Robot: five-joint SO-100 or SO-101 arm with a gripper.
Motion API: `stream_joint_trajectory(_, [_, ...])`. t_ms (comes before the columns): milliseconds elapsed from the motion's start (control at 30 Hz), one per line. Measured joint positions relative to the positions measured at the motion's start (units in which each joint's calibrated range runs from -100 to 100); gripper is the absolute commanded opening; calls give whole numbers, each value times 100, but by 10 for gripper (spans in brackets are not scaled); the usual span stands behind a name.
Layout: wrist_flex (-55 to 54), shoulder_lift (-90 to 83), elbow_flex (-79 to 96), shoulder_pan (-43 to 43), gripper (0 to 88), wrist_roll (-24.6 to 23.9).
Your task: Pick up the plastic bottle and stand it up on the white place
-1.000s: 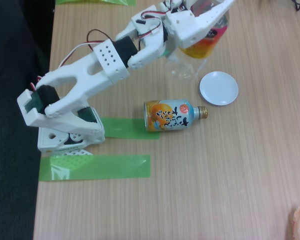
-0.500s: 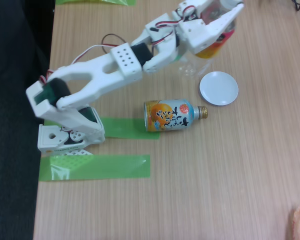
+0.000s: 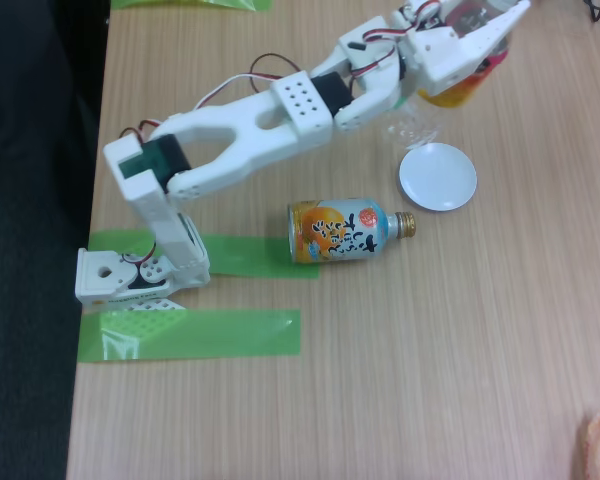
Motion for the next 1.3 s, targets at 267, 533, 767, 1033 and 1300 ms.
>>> stream_joint_trajectory(267, [-25,732,-488,209,70,0])
stream_joint_trajectory(533, [-263,1322,-931,261,70,0])
stream_joint_trajectory(767, [-1240,1675,-949,314,70,0])
stream_joint_trajectory(1033, [-1376,1684,-651,411,70,0])
stream_joint_trajectory(1300, [-1376,1616,-334,553,70,0])
